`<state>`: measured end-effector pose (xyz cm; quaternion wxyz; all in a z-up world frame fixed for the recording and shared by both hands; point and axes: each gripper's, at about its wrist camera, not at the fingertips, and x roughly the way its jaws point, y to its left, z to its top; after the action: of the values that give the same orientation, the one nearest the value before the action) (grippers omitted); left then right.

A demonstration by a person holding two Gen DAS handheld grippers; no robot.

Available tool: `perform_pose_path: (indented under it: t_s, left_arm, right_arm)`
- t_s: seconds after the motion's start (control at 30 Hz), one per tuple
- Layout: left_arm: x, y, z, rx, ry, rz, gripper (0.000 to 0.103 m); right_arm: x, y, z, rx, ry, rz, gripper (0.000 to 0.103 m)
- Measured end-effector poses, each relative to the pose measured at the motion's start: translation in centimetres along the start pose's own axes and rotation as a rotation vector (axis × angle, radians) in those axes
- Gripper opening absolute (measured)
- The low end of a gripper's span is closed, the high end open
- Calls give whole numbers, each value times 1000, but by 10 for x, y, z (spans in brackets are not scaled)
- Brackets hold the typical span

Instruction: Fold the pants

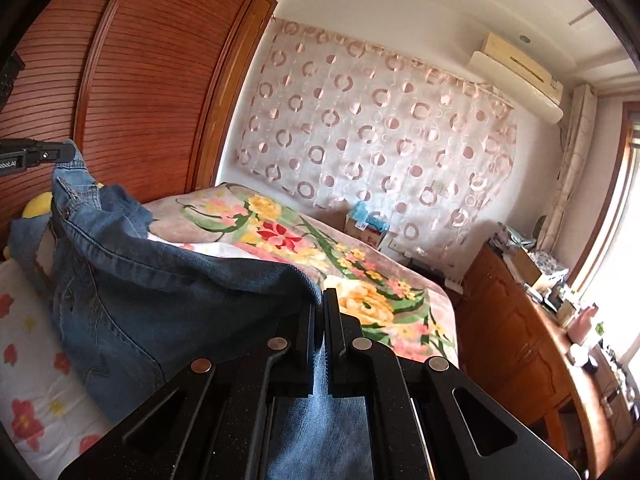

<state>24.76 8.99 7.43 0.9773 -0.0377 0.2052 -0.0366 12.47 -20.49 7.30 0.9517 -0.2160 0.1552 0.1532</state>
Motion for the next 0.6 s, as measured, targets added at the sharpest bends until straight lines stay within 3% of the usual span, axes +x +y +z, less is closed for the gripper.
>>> perform_pose_path:
  t_s: [0.33, 0.6]
  left_arm:
    - [59, 16, -14, -16, 82, 30, 7]
    - [80, 17, -24, -8, 122, 27, 7]
  right_arm:
    - [91, 16, -10, -55, 95, -4, 3]
    - [148, 19, -14, -46, 168, 25, 3]
